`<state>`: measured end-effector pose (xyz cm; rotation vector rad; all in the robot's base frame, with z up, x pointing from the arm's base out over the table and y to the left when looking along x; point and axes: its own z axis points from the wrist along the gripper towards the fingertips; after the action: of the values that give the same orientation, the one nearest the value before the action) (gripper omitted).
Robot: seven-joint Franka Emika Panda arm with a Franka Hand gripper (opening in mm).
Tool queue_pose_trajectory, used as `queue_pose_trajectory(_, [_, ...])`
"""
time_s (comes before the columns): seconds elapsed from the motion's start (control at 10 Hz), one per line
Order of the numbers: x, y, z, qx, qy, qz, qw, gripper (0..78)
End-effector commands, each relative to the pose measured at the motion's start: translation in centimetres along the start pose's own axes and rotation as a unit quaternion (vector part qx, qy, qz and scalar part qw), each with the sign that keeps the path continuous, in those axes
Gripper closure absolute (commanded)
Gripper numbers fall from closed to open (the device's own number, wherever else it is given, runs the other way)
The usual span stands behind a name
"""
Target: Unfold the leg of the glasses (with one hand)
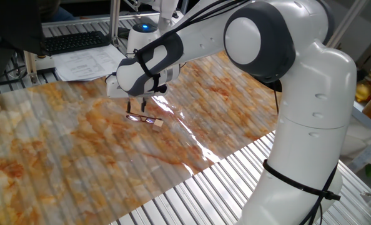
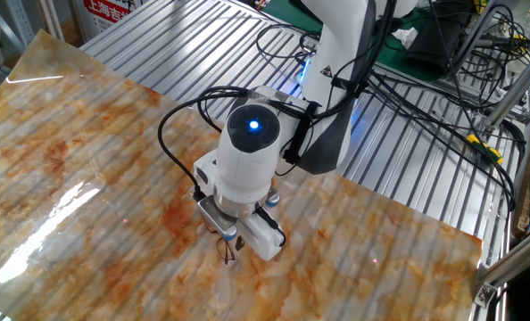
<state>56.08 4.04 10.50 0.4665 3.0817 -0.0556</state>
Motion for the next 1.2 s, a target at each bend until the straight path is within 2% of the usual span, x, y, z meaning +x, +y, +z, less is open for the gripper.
queue_pose_trajectory(0.1, [-0.5,0.2,-0.2,0.002,0.002,-0.013,0.9999,0.1])
queue_pose_trajectory(0.6, [-0.5,0.2,-0.2,0.002,0.002,-0.013,0.9999,0.1])
queue_pose_trajectory(0.7, [-1.7,1.0,1.3,0.003,0.025,-0.105,0.9942,0.1])
queue_pose_trajectory(1.2, [-1.7,1.0,1.3,0.003,0.027,-0.127,0.9915,0.1])
